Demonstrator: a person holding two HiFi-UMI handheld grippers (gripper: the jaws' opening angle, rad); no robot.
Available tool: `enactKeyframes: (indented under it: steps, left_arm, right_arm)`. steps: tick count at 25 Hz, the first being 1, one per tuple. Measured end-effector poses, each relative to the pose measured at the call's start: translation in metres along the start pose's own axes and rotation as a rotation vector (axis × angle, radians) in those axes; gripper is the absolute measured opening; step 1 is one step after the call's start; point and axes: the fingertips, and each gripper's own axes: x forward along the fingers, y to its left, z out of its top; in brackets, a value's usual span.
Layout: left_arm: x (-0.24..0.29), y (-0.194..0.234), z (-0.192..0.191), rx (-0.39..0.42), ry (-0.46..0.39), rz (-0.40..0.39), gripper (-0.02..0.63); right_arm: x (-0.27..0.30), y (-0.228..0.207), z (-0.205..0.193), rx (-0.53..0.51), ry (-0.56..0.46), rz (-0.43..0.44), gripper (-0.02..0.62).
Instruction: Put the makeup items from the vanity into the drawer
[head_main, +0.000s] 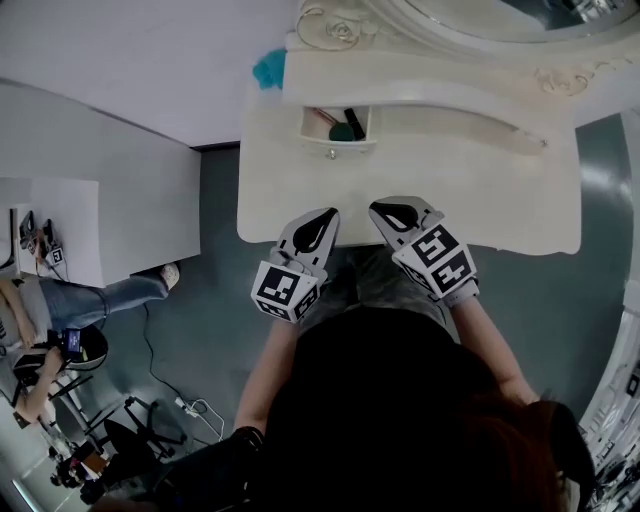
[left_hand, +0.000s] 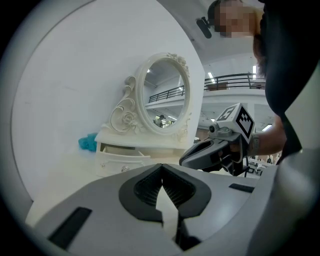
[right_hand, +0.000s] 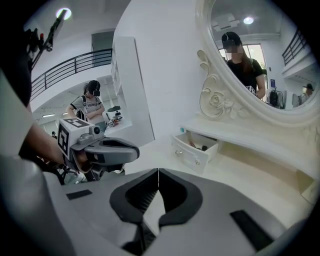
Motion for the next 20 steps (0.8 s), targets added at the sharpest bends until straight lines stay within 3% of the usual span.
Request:
enactKeyframes:
  steps: [8, 20]
  left_arm:
    - [-0.063, -0.015, -0.025, 0.006, 0.002, -0.017, 0.014]
    - [-0.128, -0.046, -0.055, 0.009, -0.007, -0.057, 0.014]
  right_arm:
    - [-0.008, 0.068, -0.015, -0.006, -0.013, -0.026, 0.023]
    - [-0.033, 0.137, -0.045, 0.018, -0.044, -0.096, 0.023]
